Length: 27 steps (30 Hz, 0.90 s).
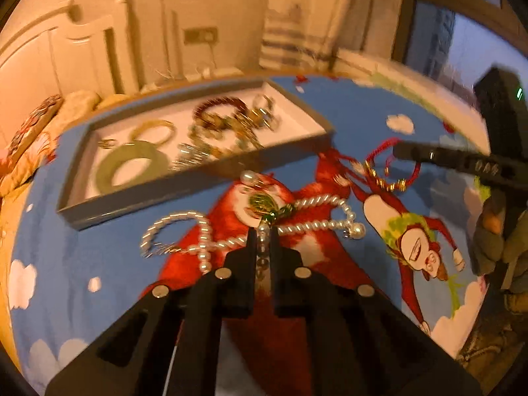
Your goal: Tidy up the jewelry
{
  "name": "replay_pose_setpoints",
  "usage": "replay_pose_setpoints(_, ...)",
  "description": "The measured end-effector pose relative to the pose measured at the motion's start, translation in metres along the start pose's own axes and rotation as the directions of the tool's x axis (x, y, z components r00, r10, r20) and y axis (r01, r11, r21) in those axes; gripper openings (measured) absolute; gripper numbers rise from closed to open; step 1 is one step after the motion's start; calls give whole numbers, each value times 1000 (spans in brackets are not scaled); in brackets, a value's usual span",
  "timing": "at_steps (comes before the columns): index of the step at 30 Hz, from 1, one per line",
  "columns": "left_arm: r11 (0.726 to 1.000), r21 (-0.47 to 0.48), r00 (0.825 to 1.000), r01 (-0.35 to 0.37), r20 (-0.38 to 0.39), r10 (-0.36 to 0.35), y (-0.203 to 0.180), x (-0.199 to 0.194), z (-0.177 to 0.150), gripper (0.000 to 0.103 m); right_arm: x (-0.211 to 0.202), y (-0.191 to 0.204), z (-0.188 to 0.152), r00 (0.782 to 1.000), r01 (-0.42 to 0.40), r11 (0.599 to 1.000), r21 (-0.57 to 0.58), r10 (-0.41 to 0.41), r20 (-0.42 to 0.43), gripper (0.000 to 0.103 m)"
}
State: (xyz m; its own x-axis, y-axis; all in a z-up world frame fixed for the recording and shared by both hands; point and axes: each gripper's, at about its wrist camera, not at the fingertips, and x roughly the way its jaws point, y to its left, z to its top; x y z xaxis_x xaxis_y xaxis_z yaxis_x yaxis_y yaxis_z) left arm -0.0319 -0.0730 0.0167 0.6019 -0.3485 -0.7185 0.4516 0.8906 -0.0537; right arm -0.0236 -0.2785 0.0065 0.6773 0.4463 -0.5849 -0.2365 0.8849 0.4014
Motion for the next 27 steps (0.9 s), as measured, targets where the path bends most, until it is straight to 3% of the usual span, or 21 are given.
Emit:
replay_pose_setpoints(8,989,-143,986,-35,154,58,53,-71,3,7,2,1,1,1000,0,1000,-7,0,-9,8)
replay_pose_setpoints(15,976,-216,980,-5,193,48,81,-96,1,7,2,3,1,1000,9,1000,-12,-9,-9,8)
replay_pose_setpoints(27,984,-178,965,16,260,31,73,-118,15,7,-8,5,6,1000,-3,1000,-8,4,26,8)
